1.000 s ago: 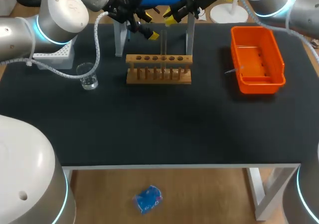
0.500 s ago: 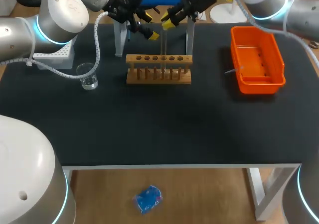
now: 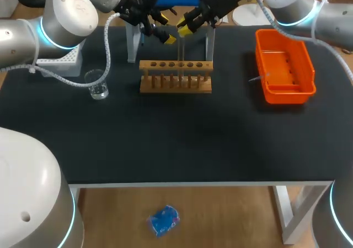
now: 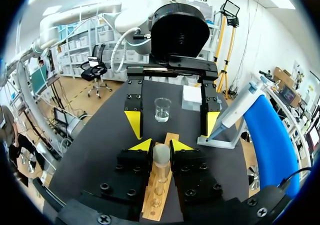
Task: Invert the test tube, pick up the pipette, mount the tip to pipette, aspirate from beaker and dispense into the tube, eject the tip, return the pipette, and cap with the stopper.
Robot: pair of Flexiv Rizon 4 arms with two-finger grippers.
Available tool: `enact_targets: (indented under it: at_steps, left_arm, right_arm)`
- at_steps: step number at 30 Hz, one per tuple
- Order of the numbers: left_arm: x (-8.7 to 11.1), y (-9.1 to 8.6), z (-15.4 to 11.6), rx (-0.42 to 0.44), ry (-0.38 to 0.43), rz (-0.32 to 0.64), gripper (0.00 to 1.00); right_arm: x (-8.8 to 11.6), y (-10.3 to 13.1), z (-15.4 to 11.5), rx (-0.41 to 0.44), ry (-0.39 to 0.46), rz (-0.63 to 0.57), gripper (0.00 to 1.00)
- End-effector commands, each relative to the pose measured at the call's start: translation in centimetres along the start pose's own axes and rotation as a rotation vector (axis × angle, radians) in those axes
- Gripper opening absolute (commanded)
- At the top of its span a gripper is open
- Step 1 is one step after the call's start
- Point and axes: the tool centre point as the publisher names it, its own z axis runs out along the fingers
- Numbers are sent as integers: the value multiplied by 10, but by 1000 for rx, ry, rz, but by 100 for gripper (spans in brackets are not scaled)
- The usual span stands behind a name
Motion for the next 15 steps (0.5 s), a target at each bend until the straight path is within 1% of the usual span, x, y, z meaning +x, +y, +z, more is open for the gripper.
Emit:
enact_targets:
  at_steps: [1, 15]
  left_arm:
    - [0, 1, 1, 5, 0, 2, 100]
    - [0, 1, 1, 5, 0, 2, 100]
  right_arm:
    - [-2, -3, 3, 1, 9, 4, 0]
    - [-12, 5, -4, 4, -1, -21, 0]
